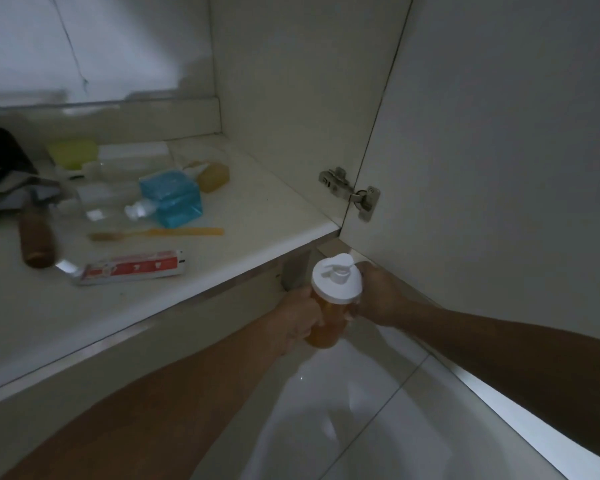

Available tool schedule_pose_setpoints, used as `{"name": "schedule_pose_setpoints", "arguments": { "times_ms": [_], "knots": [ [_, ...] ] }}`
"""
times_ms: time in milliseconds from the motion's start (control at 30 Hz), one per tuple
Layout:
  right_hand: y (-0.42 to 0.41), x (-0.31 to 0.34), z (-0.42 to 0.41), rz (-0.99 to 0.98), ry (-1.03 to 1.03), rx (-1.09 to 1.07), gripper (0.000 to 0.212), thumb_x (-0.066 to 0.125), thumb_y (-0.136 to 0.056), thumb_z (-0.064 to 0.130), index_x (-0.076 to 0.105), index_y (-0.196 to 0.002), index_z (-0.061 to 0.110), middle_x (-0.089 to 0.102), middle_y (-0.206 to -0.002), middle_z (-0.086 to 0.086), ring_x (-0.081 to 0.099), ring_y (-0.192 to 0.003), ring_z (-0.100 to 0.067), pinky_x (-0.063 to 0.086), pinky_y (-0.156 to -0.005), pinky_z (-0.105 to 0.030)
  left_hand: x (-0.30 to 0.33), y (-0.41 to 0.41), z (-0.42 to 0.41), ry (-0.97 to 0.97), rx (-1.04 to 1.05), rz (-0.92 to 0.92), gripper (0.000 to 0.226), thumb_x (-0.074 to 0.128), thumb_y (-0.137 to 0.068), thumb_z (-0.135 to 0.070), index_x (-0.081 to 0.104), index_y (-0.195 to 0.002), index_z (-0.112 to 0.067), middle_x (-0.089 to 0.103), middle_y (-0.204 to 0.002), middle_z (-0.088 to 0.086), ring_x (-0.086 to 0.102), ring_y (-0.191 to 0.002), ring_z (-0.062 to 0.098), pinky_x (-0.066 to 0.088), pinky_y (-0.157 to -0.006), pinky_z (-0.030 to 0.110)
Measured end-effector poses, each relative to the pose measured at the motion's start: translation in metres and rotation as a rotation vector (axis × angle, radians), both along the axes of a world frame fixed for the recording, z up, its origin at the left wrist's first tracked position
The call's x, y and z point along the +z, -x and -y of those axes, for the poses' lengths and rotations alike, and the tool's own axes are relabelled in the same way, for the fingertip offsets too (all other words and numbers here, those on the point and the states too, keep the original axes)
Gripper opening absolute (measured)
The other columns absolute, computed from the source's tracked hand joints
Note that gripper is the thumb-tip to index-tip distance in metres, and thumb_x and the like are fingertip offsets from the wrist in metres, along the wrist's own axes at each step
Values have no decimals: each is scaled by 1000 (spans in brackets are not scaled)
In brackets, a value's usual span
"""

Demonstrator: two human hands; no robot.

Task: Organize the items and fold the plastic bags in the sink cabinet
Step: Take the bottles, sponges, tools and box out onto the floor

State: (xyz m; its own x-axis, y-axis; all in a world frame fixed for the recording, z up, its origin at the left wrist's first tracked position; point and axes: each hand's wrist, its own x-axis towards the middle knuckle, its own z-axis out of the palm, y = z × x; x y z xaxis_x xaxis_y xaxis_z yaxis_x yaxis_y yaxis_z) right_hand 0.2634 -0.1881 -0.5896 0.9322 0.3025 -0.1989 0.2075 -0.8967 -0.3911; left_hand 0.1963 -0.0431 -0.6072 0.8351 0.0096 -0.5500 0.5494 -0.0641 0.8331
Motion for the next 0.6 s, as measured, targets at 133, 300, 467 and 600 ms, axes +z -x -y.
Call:
{"name": "schedule_pose_setpoints", "arguments": {
  "times_ms": [133,300,467,600],
  "knots": [
    [10,26,-5,-11,158,150,53,73,-82,9,51,-130,3,57,-130,-9,55,-120,-25,39,-83,-21,6,1,-10,-102,-13,34,42,54,-83,8,62,-119,-13,62,-116,5,55,-105,22,48,-92,36],
    [8,84,-20,-12,409,204,40,75,-81,5,54,-115,3,61,-103,-12,68,-85,-24,53,-63,-23,56,-11,-40,-258,-90,53,5,63,-86,-5,65,-89,-9,66,-90,11,62,-83,25,52,-76,35],
    [-6,148,-60,65,391,274,22,74,-83,12,69,-103,4,66,-102,-12,71,-68,-20,60,-54,-29,129,-19,-90,-286,-70,154,28,66,-88,-16,62,-113,-2,67,-108,13,70,-94,30,59,-80,43],
    [-19,175,-113,50,140,305,37,76,-83,20,64,-118,16,63,-109,-5,68,-78,-19,60,-57,-28,165,-12,-145,-404,52,162,36,71,-85,-32,59,-111,-9,63,-109,10,69,-85,28,58,-68,35]
  ]
}}
